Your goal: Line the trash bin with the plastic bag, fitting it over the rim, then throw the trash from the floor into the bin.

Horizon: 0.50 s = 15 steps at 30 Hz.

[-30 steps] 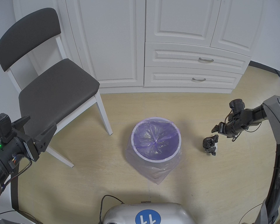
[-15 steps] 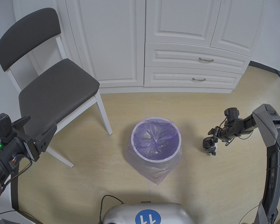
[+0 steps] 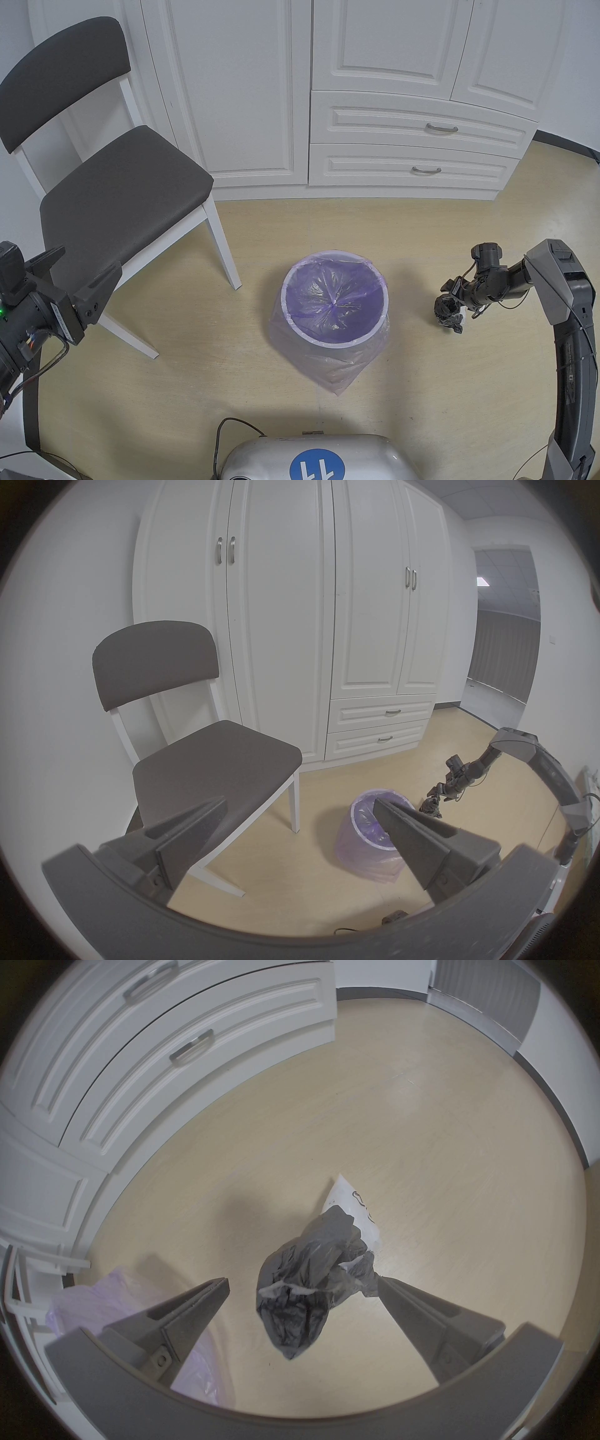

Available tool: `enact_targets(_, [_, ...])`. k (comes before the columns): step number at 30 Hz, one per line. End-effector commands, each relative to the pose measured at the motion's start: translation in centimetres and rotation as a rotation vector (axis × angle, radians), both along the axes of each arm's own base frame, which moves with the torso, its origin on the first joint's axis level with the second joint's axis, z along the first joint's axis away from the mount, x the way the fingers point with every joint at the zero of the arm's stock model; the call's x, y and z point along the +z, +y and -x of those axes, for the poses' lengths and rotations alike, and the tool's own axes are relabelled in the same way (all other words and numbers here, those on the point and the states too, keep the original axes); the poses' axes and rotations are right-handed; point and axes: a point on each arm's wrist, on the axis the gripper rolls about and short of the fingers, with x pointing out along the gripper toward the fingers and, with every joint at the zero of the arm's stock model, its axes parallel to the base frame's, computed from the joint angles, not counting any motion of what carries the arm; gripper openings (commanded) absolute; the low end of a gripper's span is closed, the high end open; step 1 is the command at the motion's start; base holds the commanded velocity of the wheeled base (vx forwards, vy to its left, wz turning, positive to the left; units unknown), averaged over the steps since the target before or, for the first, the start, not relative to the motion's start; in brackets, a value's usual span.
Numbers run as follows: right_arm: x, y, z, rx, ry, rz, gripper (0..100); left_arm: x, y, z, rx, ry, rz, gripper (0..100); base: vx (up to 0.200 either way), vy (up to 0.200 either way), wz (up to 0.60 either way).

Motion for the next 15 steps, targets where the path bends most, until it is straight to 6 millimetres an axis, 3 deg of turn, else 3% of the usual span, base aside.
enact_targets(1, [-1.9,0.2,-0.9,-0.030,0.002,-0.006,100,0.1,0.0,-0.1,0.002,-0.002,0.001,100,0.000,0.000,0.00])
enact_targets(13, [-3.5,0.0,-1.9,-0.074,-0.002,0.019,100,0.0,0.0,0.0,0.002,-0.003,0.001,100,0.000,0.000,0.00])
enact_targets(14, [-3.4,-0.1,-1.9,-0.076,-0.006,0.018,0,0.0,0.0,0.0,0.002,-0.003,0.001,100,0.000,0.000,0.00])
enact_targets(15, [-3.4,-0.1,-1.9,-0.079,-0.006,0.015,0,0.1,0.0,0.0,0.003,-0.003,0.001,100,0.000,0.000,0.00])
